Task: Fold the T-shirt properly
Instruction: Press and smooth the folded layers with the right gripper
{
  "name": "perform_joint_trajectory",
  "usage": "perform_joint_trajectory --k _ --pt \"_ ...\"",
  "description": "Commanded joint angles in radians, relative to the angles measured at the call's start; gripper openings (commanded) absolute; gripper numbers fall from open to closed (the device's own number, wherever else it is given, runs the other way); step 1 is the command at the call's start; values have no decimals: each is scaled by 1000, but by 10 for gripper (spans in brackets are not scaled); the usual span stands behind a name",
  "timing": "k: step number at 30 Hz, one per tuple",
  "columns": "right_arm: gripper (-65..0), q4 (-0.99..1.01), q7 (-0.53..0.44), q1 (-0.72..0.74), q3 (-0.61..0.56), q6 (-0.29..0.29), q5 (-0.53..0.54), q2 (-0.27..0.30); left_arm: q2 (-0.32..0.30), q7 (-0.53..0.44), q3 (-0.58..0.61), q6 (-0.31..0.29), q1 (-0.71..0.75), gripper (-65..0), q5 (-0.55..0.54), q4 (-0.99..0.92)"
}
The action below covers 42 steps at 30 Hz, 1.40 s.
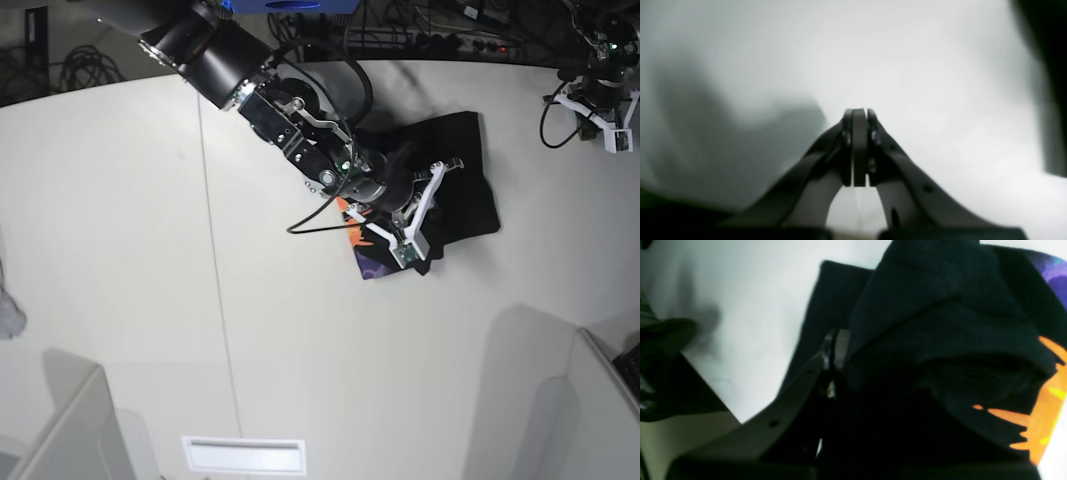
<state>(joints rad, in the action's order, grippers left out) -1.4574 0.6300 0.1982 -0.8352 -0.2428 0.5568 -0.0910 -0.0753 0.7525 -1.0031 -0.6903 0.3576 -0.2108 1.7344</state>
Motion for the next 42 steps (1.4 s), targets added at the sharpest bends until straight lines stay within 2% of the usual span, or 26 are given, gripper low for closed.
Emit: perform_joint_trajectory --k 1,5,19,21,23,27,29,37,42 --pt "-650 -12 -23 19 3 4 4 -16 -17 25 -33 -8 -7 -650 -5 20" --pt "-650 -10 -23 19 3 4 4 -22 -17 123 -136 -8 -59 -650 -3 14" --pt "-650 17 -23 19 3 7 10 -29 -21 126 -153 -8 -58 -650 -3 16" --pt "-525 17 -23 17 3 7 10 -29 -21 126 -155 -8 -58 -650 -3 16" --pt "-441 17 -23 16 3 7 10 -29 -21 126 -156 -8 -58 -650 -3 16" --pt "-347 17 -23 16 3 6 12 -31 -21 126 -156 -8 -55 -650 -3 16" --pt "-329 17 -23 16 3 6 12 -31 -21 126 -156 -8 -55 -650 -3 14" --pt "-326 17 -22 17 -2 6 10 -43 -21 126 -158 -8 -55 -650 -3 14" --pt "-327 16 -22 48 -112 4 10 -43 -21 129 -158 -8 -55 -650 -3 14"
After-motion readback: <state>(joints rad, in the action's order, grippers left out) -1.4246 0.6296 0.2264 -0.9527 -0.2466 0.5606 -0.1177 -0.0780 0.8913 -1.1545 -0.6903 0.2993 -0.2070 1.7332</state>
